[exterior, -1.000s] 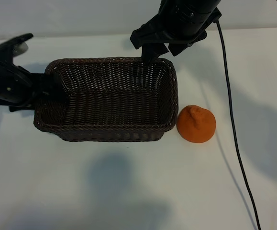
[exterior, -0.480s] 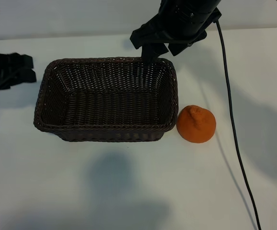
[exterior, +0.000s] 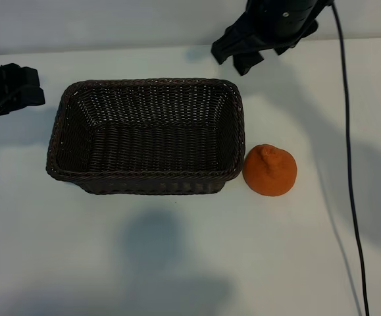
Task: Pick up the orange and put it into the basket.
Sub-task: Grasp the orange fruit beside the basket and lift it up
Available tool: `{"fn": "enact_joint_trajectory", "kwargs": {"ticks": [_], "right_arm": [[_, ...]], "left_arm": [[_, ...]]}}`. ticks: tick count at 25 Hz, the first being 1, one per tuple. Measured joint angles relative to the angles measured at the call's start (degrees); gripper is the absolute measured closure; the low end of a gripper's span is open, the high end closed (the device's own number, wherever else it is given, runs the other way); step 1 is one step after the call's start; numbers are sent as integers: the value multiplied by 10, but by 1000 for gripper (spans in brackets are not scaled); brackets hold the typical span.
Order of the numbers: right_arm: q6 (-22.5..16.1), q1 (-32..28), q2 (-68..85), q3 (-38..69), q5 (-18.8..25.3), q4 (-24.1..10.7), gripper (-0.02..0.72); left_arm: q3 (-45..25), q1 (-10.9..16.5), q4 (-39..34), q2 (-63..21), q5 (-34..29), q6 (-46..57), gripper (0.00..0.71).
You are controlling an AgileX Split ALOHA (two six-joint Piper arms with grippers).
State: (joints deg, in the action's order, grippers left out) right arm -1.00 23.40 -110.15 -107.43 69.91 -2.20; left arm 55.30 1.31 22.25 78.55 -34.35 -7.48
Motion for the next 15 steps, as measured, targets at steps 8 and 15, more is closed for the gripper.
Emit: {"fn": "enact_joint_trajectory", "kwargs": {"ticks": [8, 15], "right_arm": [[5, -41, 0, 14, -1, 22, 118], [26, -49, 15, 104, -1, 30, 118]], "left_arm": [[0, 0, 3, 0, 7, -2, 116], [0, 0, 4, 0, 9, -2, 117]]}}
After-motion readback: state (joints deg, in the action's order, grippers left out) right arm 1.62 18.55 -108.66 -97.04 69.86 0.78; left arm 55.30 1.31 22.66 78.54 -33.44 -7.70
